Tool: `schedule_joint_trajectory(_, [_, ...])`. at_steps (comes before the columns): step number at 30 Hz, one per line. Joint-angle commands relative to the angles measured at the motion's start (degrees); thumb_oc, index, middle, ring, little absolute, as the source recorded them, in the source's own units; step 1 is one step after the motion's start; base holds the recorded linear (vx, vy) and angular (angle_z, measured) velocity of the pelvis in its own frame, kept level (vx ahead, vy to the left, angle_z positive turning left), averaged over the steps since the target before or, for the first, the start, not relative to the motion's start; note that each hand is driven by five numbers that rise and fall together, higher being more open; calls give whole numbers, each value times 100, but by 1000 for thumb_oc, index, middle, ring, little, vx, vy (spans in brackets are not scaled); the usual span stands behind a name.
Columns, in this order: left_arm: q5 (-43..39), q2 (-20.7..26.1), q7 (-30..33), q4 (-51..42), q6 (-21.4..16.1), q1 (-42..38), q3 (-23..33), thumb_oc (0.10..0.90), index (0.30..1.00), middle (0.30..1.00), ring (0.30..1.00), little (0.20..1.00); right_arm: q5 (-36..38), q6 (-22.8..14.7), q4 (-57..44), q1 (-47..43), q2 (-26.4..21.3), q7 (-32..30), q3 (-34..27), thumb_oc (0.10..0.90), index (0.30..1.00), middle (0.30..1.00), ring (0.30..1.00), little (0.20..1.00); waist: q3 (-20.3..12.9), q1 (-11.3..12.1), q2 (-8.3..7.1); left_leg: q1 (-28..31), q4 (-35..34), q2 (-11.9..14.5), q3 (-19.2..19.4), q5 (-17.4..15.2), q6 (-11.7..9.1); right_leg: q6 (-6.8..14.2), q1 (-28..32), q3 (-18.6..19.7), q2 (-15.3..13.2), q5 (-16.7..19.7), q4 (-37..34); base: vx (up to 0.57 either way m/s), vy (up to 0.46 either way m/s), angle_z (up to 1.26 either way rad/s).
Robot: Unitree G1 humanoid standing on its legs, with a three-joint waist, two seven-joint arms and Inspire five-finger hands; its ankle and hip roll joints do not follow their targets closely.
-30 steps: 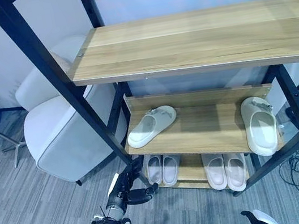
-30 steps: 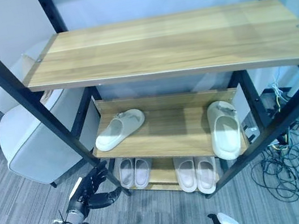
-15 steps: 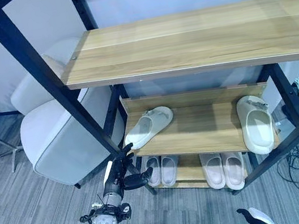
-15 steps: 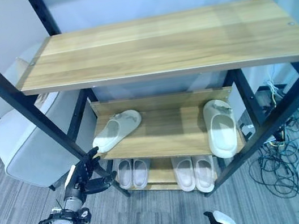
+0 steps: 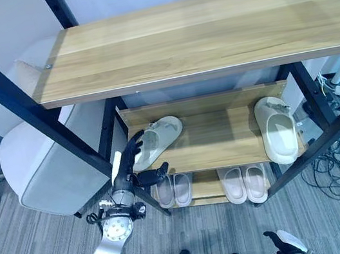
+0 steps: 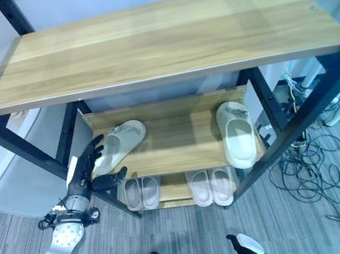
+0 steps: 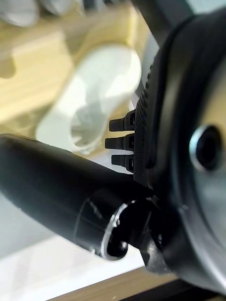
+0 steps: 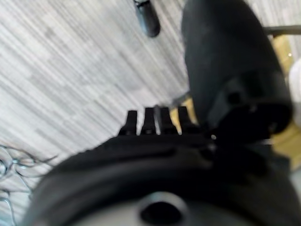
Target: Arrange the slippers neatly on the shoe rack.
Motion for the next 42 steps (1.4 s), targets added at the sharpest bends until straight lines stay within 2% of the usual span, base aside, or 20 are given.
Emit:
schedule_joint_trajectory(1, [674, 520, 476, -94, -526, -1091, 351, 800, 900, 900, 900, 900, 88, -112, -365, -74, -228, -94, 99, 800, 900, 900, 900, 900, -153, -79, -237, -241, 6, -277, 233, -244, 3, 438, -262, 59, -369, -442, 34, 3, 25, -10])
schedule_joint_trajectory(7, [1224, 962, 655, 131, -427, -1443, 390, 800, 900, 900, 900, 900, 131, -148, -449, -114, -286, -28, 144, 800, 900, 900, 900, 900, -179, -92, -242, -389, 6, -297, 287, -226, 33, 450, -458, 149, -391, -383, 34, 3, 14, -9])
schedule_joint_trajectory(14, [2055, 1512, 908, 718, -202, -2115, 158, 800, 900, 900, 900, 900, 206, -194, -515, -244, -337, 15, 235, 800, 900, 900, 900, 900, -106, -173, -230, -585, 6, -311, 323, -195, 54, 466, -693, 205, -421, -291, 34, -2, 15, -8])
schedule_joint_trajectory(25, [2868, 2153, 1084, 1267, 46, -2750, -228, 800, 900, 900, 900, 900, 267, -276, -638, -274, -408, 2, 240, 800, 900, 900, 900, 900, 8, -219, -329, -671, 6, -290, 367, -205, 94, 503, -797, 285, -421, -237, 34, 0, 2, -1])
schedule_joint_trajectory(31, [3021, 2215, 1142, 1454, 120, -2844, -290, 800, 900, 900, 900, 900, 267, -301, -682, -304, -417, 9, 268, 800, 900, 900, 900, 900, 70, -252, -400, -731, 6, -285, 377, -206, 114, 514, -878, 319, -417, -202, 34, 0, 3, -3])
schedule_joint_trajectory(39, [3098, 1875, 1305, 1671, 212, -2962, -380, 800, 900, 900, 900, 900, 266, -325, -793, -321, -388, -55, 289, 800, 900, 900, 900, 900, 141, -305, -486, -801, 6, -288, 399, -208, 129, 521, -963, 362, -419, -161, 34, 0, 0, 0])
schedule_joint_trajectory(40, [3074, 1843, 1321, 1704, 211, -2986, -382, 629, 644, 644, 644, 644, 266, -325, -803, -320, -388, -62, 283, 800, 900, 900, 900, 900, 146, -309, -489, -809, 6, -290, 399, -207, 131, 522, -975, 365, -418, -155, 34, -15, 7, -4])
schedule_joint_trajectory(41, [3046, 1817, 1321, 1705, 208, -3008, -384, 563, 545, 545, 545, 545, 267, -326, -813, -314, -382, -65, 282, 800, 900, 900, 900, 900, 149, -318, -491, -814, 6, -289, 401, -203, 133, 522, -983, 367, -417, -152, 34, -6, 3, -6])
schedule_joint_trajectory(42, [3022, 1784, 1322, 1722, 204, -3017, -397, 464, 396, 396, 396, 396, 266, -326, -814, -312, -379, -74, 284, 800, 900, 900, 900, 900, 149, -322, -495, -819, 6, -289, 400, -205, 134, 522, -989, 373, -419, -148, 34, -3, 5, -7])
